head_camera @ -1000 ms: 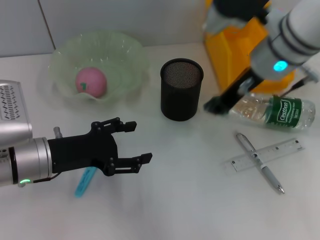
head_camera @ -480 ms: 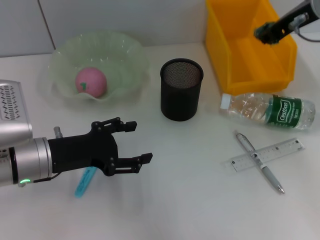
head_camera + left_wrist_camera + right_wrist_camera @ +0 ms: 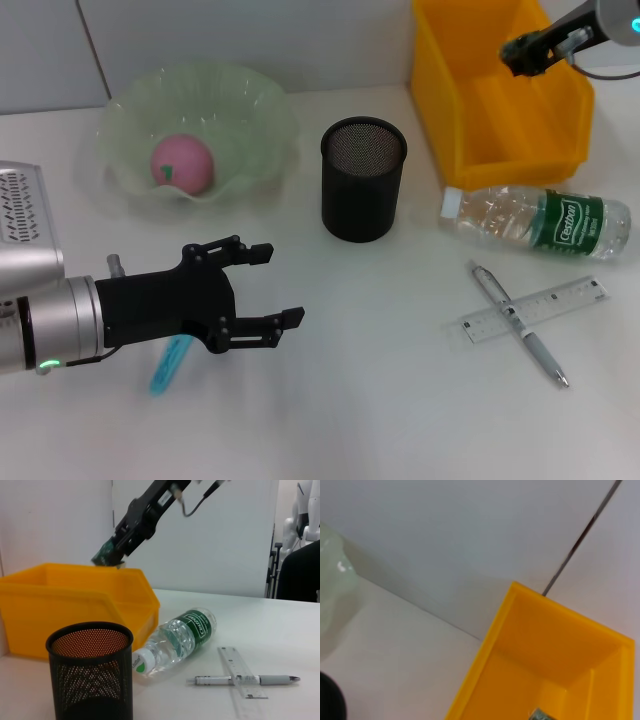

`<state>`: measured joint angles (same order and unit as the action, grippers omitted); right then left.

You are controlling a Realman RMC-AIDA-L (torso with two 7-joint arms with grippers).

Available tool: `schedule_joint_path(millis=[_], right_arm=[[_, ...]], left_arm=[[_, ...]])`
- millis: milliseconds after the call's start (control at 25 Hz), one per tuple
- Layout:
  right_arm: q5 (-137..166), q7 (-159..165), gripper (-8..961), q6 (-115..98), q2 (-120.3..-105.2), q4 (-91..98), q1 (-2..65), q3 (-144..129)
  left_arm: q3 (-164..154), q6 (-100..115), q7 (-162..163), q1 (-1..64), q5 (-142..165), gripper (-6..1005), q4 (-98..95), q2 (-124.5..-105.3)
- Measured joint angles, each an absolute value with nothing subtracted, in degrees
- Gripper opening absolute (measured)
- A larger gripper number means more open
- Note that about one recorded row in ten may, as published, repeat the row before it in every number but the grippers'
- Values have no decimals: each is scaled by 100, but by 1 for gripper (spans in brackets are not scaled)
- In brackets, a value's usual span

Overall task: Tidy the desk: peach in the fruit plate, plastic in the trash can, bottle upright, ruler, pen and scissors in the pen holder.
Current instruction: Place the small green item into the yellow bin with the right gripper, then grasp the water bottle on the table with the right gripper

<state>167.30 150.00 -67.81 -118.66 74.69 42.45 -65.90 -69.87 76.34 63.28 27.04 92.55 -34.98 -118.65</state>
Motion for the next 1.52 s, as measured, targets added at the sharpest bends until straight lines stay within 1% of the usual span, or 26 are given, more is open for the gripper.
schedule_joint_path(millis=[40,240,400,520,680,720,960,1160,1320,1520], right_arm=[[16731,15000,404,-6668,-11862,7336,4266,-6584],[16734,14968,593,-6373,-11849,7043,4285,-6565],[16734,14920,661,-6481,-11855,7162,4272,-6560],[16712,14912,711,-7099,-11860,7595,4254,-6550],[16657,14617,779,-8421,-11846,8266,4291,-6471],[16587,14400,789,-9083,-11843,8532,4330,-6366],[16515,13968,840,-10056,-11815,8826,4281,-6144],[16696,13529,840,-10107,-11806,8564,4114,-6120],[16723,13294,841,-9924,-11715,8289,4030,-6160],[16725,13136,841,-9606,-11678,8140,3972,-6195]], left_arm=[[-6987,7646,6328,2698,9255,862,-3498,-11865],[-6987,7651,6328,2680,9254,862,-3498,-11865],[-6987,7653,6323,2680,9252,862,-3498,-11865],[-6987,7663,6320,2684,9248,862,-3498,-11863],[-6986,7665,6321,2684,9246,862,-3498,-11859],[-6985,7665,6321,2682,9246,862,-3498,-11858],[-6964,7665,6322,2664,9245,863,-3498,-11856],[-6967,7664,6333,2663,9245,863,-3498,-11856],[-6962,7664,6350,2663,9245,863,-3498,-11856],[-6954,7643,6356,2654,9246,862,-3498,-11850]])
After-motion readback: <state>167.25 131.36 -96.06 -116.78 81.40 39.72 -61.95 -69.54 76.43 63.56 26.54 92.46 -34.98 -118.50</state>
